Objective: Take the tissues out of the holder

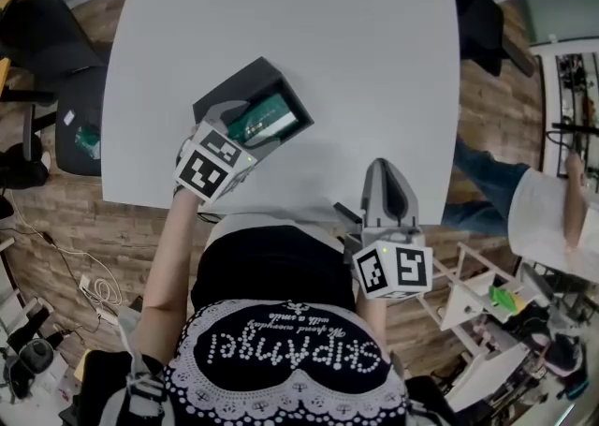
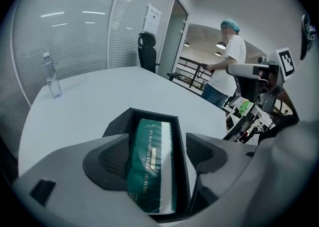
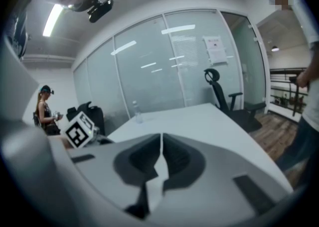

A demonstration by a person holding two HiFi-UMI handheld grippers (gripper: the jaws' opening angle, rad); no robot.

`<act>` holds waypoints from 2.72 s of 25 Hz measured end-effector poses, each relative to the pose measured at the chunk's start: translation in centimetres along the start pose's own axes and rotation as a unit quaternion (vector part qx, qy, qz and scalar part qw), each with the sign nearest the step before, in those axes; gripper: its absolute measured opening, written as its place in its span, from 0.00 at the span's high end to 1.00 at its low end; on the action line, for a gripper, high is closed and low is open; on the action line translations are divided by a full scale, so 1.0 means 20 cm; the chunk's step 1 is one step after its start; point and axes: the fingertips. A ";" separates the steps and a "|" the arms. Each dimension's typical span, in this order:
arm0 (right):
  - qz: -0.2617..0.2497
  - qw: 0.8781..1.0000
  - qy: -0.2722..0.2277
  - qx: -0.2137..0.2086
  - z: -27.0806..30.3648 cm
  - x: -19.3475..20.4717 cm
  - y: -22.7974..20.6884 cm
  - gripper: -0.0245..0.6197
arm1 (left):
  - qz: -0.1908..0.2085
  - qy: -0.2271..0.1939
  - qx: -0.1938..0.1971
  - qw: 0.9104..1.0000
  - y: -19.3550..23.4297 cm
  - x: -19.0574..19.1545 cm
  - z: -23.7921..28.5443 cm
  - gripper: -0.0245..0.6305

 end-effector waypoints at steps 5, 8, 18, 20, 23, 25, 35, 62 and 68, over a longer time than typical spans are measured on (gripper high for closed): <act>0.003 1.000 0.002 0.005 0.00 0.00 -0.02 0.91 | -0.007 0.014 0.004 1.000 0.02 0.01 0.06 0.42; 0.004 1.000 0.003 0.005 0.01 0.00 -0.02 0.91 | -0.011 0.025 0.009 1.000 0.02 0.04 0.10 0.41; 0.005 1.000 0.008 0.005 0.04 0.00 -0.01 0.91 | -0.010 0.065 -0.011 0.998 0.05 0.12 0.18 0.42; 0.005 1.000 0.009 0.004 0.04 0.01 0.00 0.91 | -0.010 0.069 -0.024 0.997 0.06 0.13 0.19 0.42; 0.004 1.000 0.009 0.002 0.05 0.00 0.01 0.91 | -0.008 0.080 -0.041 0.996 0.07 0.14 0.21 0.42; 0.004 1.000 0.009 0.001 0.05 0.00 0.01 0.91 | -0.009 0.083 -0.042 0.996 0.07 0.14 0.21 0.42; 0.006 1.000 0.008 0.006 0.04 0.00 -0.01 0.91 | -0.009 0.088 -0.042 0.995 0.08 0.14 0.22 0.43; 0.009 0.999 0.003 0.034 -0.04 0.02 0.02 0.91 | -0.010 0.063 -0.053 0.997 0.07 0.12 0.14 0.45; 0.012 0.999 -0.002 0.046 -0.09 0.04 0.05 0.91 | -0.009 0.021 -0.062 0.998 0.07 0.07 0.02 0.45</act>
Point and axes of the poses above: the fingertips, and each gripper's own axes: z forward along the fingers, y to its left, x out of its underside, and after that the axes turned 15 degrees about y, right-handed
